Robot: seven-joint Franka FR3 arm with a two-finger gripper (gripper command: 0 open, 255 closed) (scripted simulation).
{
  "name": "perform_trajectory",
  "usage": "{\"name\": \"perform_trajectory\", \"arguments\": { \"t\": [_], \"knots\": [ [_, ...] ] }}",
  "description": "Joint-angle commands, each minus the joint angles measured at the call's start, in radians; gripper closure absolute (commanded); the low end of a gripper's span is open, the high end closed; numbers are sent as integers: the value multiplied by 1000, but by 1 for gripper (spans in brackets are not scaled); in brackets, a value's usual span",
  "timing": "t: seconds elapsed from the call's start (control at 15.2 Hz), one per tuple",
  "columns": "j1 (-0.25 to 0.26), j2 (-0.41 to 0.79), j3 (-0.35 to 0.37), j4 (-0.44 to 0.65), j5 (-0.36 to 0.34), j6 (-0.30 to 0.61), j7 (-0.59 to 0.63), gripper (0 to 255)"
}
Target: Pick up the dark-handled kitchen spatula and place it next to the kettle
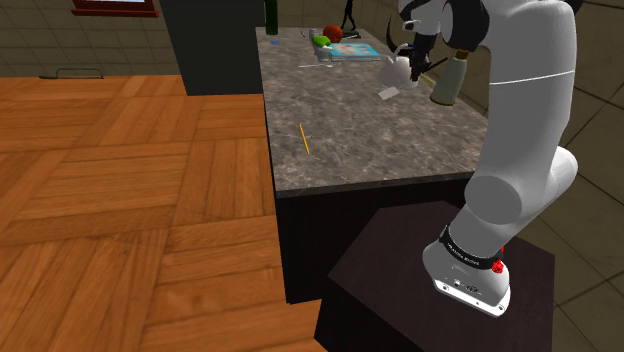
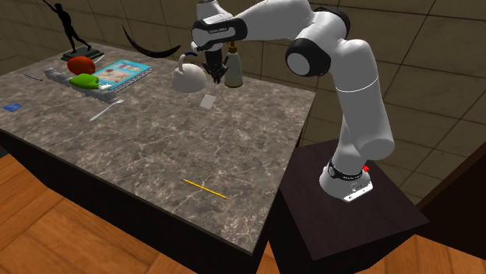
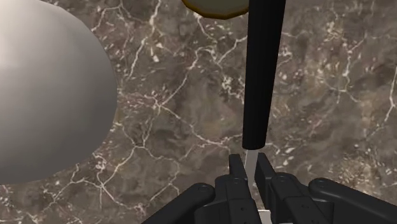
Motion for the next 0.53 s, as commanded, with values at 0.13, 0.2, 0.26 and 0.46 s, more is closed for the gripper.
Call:
{"name": "perform_trajectory", "arguments": {
  "t": [0.13, 0.2, 0.26, 0.46],
  "knots": [
    [2, 10, 5, -40, 9, 48, -5, 255],
    [2, 13, 7, -49, 11, 60, -7, 255],
    [2, 17, 9, -57, 14, 71, -8, 255],
    [1, 30, 14, -81, 23, 105, -13, 255]
  ]
}}
